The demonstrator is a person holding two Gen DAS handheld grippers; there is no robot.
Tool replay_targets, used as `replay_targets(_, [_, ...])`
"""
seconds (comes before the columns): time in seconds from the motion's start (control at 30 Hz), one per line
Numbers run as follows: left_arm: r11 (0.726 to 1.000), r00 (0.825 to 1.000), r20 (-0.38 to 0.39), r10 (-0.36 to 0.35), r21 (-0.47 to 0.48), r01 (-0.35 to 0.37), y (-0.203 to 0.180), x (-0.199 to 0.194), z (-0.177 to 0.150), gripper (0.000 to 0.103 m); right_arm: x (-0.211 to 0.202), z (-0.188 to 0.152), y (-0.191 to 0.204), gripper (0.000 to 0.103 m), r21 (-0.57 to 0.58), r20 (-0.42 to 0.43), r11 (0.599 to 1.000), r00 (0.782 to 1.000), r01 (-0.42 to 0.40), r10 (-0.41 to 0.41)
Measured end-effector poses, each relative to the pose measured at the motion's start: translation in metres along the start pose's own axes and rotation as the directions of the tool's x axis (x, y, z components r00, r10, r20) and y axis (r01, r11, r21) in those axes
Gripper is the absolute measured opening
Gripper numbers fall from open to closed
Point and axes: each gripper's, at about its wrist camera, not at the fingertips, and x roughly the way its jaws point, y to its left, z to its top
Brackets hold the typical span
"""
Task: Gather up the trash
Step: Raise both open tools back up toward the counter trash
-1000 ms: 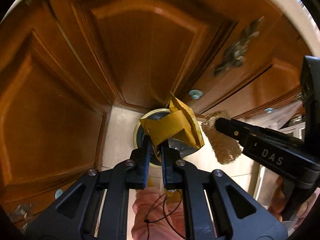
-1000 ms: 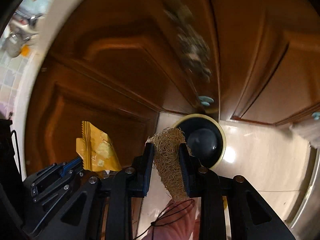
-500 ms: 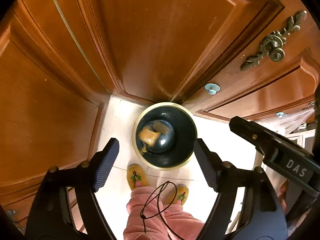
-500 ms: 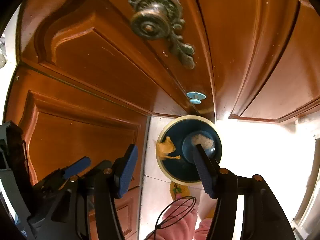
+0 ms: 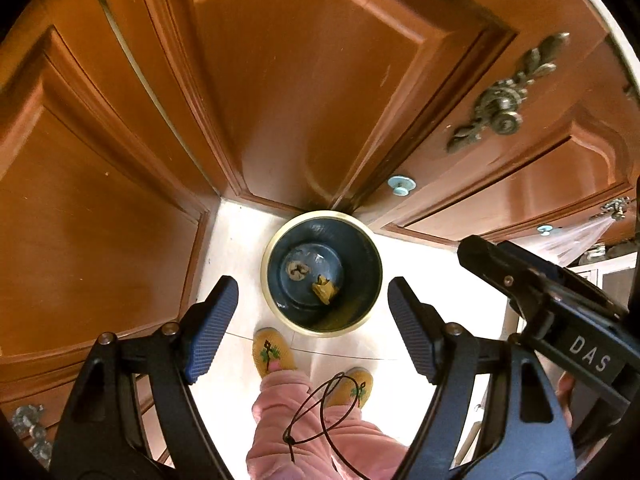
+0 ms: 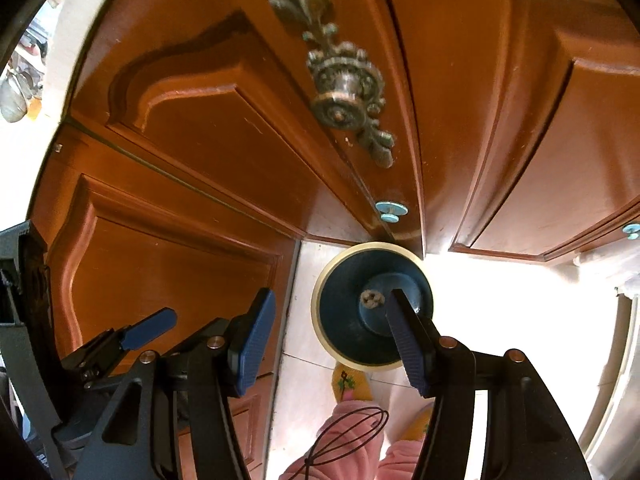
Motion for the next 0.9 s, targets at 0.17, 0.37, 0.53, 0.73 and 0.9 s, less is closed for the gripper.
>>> replay_targets(0.17, [1.0, 1.0, 0.021, 0.011, 0.016, -0.011, -0.009, -0.036, 0.003, 0.075, -0.026, 0.02, 0.017, 0.059, -0.003, 0.007, 1.0, 1.0, 0.01, -0.01])
replay_targets(0.37, [1.0, 0.999, 0.049, 0.015, 0.021, -0.016, -0.018, -0.094, 0.008, 0.075, -0.099, 0.054, 0.027, 0.059, -0.01, 0.001, 1.0, 1.0, 0.023, -0.023])
replay_targets(0.53, [0.999, 0.996, 0.088, 0.016, 0.031, -0.018, -0.024, -0.158, 0.013, 0.075, -0.159, 0.06, 0.047, 0.059, -0.032, 0.007, 0.999, 1.0, 0.027, -0.026])
replay_targets(0.73, [0.999, 0.989, 0.148, 0.02, 0.046, -0.027, -0.028, -0.228, 0.02, 0.075, -0.227, 0.071, 0.075, 0.059, -0.088, 0.052, 0.996, 0.998, 0.028, -0.024])
replay_targets(0.9, [0.999, 0.982, 0.188, 0.023, 0.042, -0.031, -0.023, -0.282, 0.028, 0.075, -0.276, 0.078, 0.096, 0.059, -0.147, 0.11, 0.988, 0.994, 0.044, -0.028])
